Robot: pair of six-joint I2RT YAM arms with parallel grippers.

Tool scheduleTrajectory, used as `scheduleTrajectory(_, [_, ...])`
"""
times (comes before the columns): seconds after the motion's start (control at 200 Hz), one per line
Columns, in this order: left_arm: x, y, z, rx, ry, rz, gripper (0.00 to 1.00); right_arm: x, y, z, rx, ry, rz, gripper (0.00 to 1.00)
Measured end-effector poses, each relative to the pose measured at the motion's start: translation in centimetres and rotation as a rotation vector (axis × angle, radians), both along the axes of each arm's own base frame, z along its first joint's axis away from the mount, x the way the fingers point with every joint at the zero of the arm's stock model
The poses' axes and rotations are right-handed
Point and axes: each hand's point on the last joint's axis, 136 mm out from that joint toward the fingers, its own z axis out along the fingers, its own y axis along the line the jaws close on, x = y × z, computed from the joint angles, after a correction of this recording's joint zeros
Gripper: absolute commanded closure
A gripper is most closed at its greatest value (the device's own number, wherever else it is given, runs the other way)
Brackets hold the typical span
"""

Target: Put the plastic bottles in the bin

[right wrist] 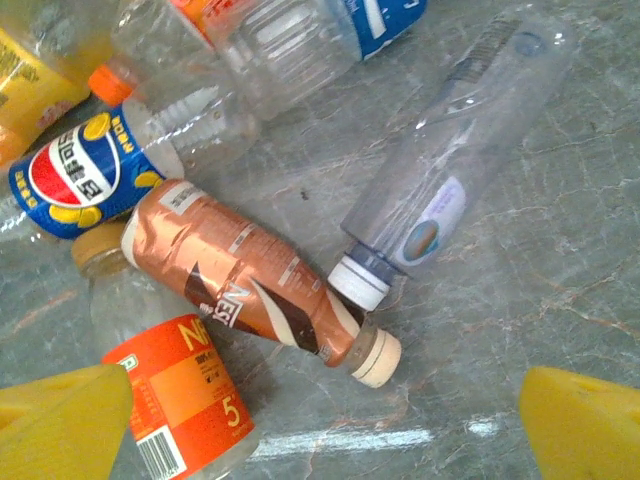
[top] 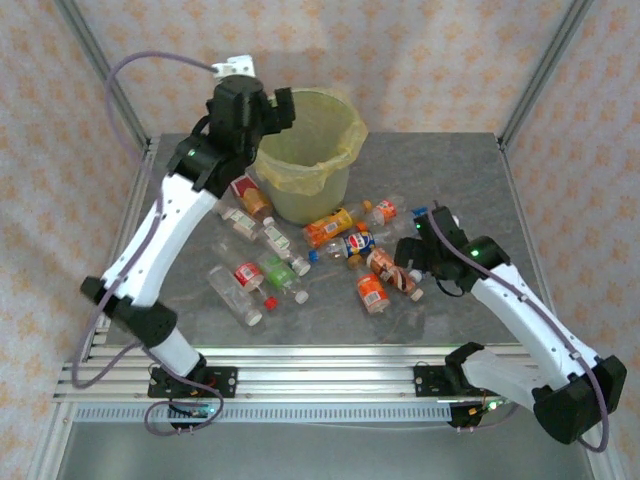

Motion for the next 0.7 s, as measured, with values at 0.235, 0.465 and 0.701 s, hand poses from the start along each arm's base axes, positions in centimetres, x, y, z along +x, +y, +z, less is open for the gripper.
scheduleTrajectory(0.235, [-4.8, 3.3, -4.6, -0.040, 0.043, 0.072, 0.00, -0.6, 2.4, -0.3, -0.057, 0.043, 0.099, 0.01])
scheduleTrajectory(0.465, [-8.9, 6.1, -7.3, -0.095, 0.054, 0.140, 0.00, -1.2, 4.7, -1.7, -0.111, 0.105, 0.187, 0.01])
scheduleTrajectory(0.701, [-11.9, 8.3, -9.5, -0.126, 0.072, 0.203, 0.00, -1.7, 6.6, -3.3, -0.160, 0.161, 0.254, 0.09])
